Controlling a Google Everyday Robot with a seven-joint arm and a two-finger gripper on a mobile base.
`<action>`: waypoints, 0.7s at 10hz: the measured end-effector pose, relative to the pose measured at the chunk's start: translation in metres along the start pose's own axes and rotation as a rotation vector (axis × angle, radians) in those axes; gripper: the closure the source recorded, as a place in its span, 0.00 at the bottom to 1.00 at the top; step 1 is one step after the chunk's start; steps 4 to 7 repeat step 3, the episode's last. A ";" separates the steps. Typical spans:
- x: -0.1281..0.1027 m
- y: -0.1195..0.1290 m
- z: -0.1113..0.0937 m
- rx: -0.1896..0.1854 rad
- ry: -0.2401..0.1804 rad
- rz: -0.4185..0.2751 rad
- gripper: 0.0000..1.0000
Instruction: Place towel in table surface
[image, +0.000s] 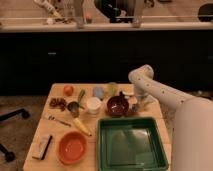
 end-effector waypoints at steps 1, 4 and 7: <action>0.000 0.000 0.001 -0.001 0.000 0.000 0.20; -0.001 0.000 0.001 -0.002 0.000 -0.001 0.20; -0.001 0.000 0.001 -0.002 0.000 -0.001 0.20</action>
